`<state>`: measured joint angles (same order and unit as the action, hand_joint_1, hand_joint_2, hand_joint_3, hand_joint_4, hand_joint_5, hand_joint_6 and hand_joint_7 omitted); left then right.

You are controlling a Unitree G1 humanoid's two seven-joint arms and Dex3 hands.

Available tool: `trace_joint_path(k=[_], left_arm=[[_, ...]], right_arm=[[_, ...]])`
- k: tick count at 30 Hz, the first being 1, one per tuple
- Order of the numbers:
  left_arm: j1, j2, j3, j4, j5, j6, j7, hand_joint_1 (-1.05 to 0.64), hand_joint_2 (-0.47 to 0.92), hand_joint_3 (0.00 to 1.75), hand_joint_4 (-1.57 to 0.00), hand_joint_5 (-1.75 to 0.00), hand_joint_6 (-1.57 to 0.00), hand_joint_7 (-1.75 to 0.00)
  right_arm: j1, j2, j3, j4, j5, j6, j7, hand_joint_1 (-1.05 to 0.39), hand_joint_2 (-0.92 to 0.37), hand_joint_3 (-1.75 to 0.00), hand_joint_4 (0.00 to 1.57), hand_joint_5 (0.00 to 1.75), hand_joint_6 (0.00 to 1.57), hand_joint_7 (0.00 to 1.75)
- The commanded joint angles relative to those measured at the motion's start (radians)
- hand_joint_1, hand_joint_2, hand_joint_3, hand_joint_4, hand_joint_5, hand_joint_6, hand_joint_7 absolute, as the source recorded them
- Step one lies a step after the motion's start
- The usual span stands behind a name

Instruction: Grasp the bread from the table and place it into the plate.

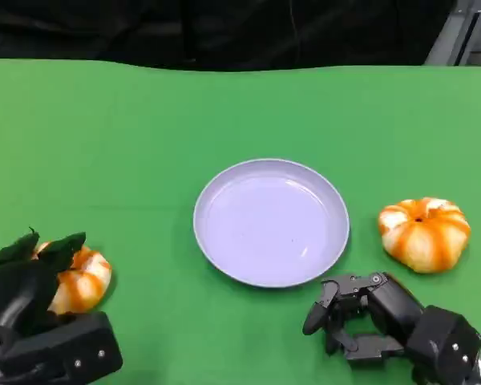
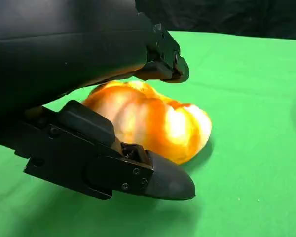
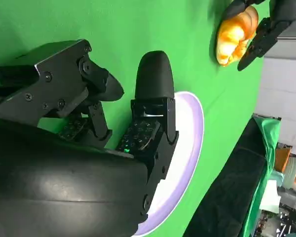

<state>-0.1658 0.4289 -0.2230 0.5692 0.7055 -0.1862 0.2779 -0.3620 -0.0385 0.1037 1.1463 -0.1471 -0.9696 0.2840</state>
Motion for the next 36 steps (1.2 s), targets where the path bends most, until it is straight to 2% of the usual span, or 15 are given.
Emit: trace_joint_path(k=[1,15,22,23,25,26,27,30,36], left_arm=[[-0.019,0.026,-0.004,0.036,-0.015,-0.017,0.015,-0.93,0.92,0.21,-0.15,-0.02,-0.29,0.0],[-0.121,0.025,-0.034,0.275,-0.052,-0.127,0.063,-0.83,0.92,0.23,-0.26,-0.04,-0.33,-0.01],[-0.15,0.022,-0.051,0.334,-0.063,-0.149,0.057,-0.78,0.92,0.26,-0.33,-0.04,-0.35,-0.01],[-0.151,0.023,-0.054,0.336,-0.065,-0.151,0.056,-0.71,0.92,0.24,-0.34,-0.04,-0.36,-0.01],[-0.152,0.025,-0.059,0.338,-0.069,-0.153,0.057,-0.67,0.92,0.22,-0.35,-0.04,-0.36,-0.01],[-0.151,0.026,-0.061,0.339,-0.073,-0.163,0.058,-0.59,0.91,0.2,-0.35,-0.03,-0.37,-0.01],[-0.15,0.027,-0.062,0.34,-0.075,-0.171,0.059,-0.43,0.91,0.13,-0.37,-0.03,-0.38,-0.01],[-0.146,0.028,-0.06,0.335,-0.089,-0.19,0.052,-0.24,0.91,0.04,-0.4,-0.01,-0.4,-0.01],[-0.137,0.034,-0.061,0.315,-0.105,-0.19,0.023,-0.12,0.91,0.01,-0.39,0.0,-0.39,0.0]], right_arm=[[-0.003,-0.012,-0.003,-0.002,0.004,0.002,0.0,0.18,-0.59,-1.01,0.98,1.31,1.01,0.89],[0.002,-0.013,-0.001,-0.005,0.001,-0.007,-0.004,0.21,-0.6,-1.01,0.98,1.3,1.01,0.9],[0.002,-0.014,-0.001,-0.008,0.0,-0.001,-0.007,0.2,-0.61,-1.0,0.99,1.3,1.02,0.9],[0.002,-0.015,0.0,-0.009,-0.004,-0.003,-0.011,0.2,-0.6,-0.99,0.99,1.3,1.01,0.9],[0.003,-0.016,0.002,-0.009,-0.008,-0.005,-0.016,0.2,-0.6,-0.99,0.99,1.3,1.01,0.9],[0.002,-0.015,0.0,-0.008,-0.003,-0.003,-0.011,0.2,-0.61,-0.99,0.99,1.29,1.01,0.9],[0.002,-0.013,-0.001,-0.008,0.0,-0.002,-0.008,0.2,-0.61,-0.99,0.99,1.29,1.01,0.9],[0.002,-0.014,0.0,-0.009,-0.001,-0.002,-0.009,0.21,-0.61,-0.98,0.98,1.29,1.01,0.9],[0.002,-0.016,0.001,-0.011,-0.004,-0.004,-0.011,0.2,-0.62,-0.97,0.99,1.29,1.01,0.9]])
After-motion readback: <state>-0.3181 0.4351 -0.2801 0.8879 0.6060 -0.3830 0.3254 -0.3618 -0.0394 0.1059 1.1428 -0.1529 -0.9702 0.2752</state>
